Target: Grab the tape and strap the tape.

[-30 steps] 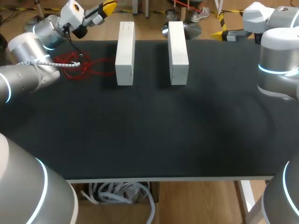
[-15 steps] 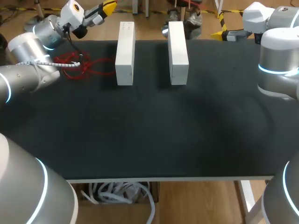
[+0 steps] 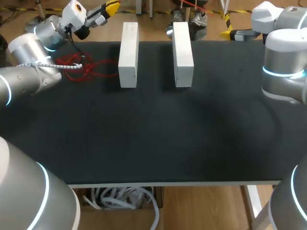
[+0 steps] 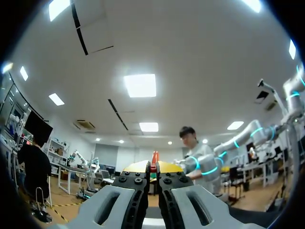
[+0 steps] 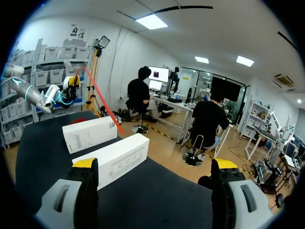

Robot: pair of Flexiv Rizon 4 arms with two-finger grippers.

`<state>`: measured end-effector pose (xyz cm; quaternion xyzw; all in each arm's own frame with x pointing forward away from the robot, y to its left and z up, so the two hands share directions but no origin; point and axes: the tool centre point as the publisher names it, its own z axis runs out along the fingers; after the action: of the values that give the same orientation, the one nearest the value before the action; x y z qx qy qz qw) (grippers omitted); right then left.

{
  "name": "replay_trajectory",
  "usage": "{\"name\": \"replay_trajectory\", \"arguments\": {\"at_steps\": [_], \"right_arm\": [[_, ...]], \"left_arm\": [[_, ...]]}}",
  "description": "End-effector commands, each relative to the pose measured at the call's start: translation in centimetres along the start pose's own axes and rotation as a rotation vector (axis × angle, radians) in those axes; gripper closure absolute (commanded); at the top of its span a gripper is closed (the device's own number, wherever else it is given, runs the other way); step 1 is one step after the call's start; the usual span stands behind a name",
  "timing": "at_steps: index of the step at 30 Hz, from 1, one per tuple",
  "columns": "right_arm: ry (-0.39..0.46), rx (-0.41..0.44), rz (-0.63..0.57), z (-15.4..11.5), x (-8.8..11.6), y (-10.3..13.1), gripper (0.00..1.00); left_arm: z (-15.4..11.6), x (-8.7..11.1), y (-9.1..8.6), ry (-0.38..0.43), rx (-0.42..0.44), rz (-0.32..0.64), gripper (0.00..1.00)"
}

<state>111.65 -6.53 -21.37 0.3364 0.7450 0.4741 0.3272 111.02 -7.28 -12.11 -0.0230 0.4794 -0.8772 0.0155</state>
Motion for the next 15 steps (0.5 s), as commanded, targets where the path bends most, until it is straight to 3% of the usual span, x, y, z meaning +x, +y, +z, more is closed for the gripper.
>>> {"name": "replay_trajectory", "arguments": {"at_steps": [1,6,8,15], "right_arm": [[-0.065,0.005,-0.001,0.0,0.9,-0.3,0.0],[-0.174,0.0,-0.015,-0.5,1.0,-0.4,0.0],[-0.237,-0.06,0.036,-0.9,1.2,-0.5,0.0],[-0.304,-0.109,0.053,-1.1,1.6,-0.1,0.0]], "left_arm": [[0.0,0.1,0.0,-0.002,0.0,0.001,1.0],[0.0,0.1,0.0,-0.002,0.0,0.001,1.0],[0.0,0.1,0.0,-0.002,0.0,0.001,1.0],[0.0,0.1,0.0,-0.002,0.0,0.001,1.0]]}}
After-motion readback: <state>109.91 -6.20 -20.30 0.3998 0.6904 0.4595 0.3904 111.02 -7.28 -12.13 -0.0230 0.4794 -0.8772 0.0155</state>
